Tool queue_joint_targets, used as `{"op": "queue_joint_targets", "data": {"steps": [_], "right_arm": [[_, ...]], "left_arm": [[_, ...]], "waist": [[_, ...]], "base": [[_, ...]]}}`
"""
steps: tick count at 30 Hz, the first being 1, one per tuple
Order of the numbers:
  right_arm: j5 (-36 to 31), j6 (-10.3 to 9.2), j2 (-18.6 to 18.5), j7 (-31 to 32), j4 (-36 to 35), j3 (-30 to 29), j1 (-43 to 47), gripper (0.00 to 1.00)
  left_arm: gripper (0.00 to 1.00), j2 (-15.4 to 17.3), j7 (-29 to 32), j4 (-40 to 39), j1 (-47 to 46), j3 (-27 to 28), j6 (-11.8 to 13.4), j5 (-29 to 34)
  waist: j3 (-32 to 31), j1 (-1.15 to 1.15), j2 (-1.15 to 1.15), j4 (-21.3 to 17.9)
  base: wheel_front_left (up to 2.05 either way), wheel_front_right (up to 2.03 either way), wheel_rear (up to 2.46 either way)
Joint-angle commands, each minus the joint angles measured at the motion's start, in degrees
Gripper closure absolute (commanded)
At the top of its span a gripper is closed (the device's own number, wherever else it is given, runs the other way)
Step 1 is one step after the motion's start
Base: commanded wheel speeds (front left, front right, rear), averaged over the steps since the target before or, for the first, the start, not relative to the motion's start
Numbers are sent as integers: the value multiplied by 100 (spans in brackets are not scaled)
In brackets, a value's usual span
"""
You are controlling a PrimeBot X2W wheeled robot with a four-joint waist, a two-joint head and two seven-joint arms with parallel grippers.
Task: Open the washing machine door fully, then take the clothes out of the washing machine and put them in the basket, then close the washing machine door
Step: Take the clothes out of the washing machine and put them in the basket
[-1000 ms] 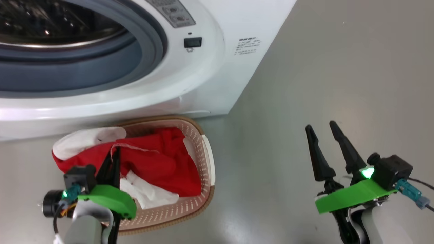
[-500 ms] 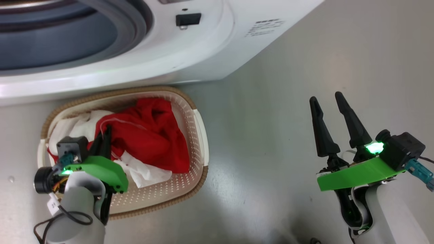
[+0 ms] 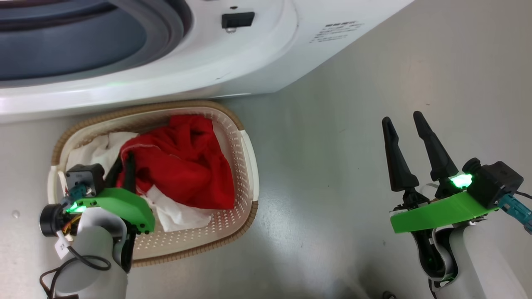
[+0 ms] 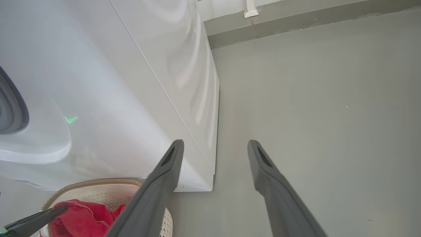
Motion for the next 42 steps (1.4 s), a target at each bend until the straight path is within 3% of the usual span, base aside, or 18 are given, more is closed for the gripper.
{"op": "queue_joint_targets", "data": {"steps": [1, 20, 32, 42], "right_arm": [[10, 43, -13, -36, -85, 142, 58, 0], [-121, 43, -13, -36, 182, 250, 402, 0], [-215, 43, -13, -36, 327, 205, 863, 0], [-277, 43, -13, -36, 350, 107, 1140, 0]], "left_arm": [[0, 139, -29, -60, 167, 145, -30, -13], [0, 37, -29, -711, 987, 188, -30, -331], [0, 11, -29, -1651, 1756, 330, -31, -371], [0, 6, -29, -2437, 2190, 338, -31, -410]], "waist": [[-83, 0, 0, 28], [-1309, 0, 0, 249], [-2249, 0, 0, 406], [-2621, 0, 0, 478]], "base": [[0, 0, 0], [0, 0, 0], [0, 0, 0], [0, 0, 0]]}}
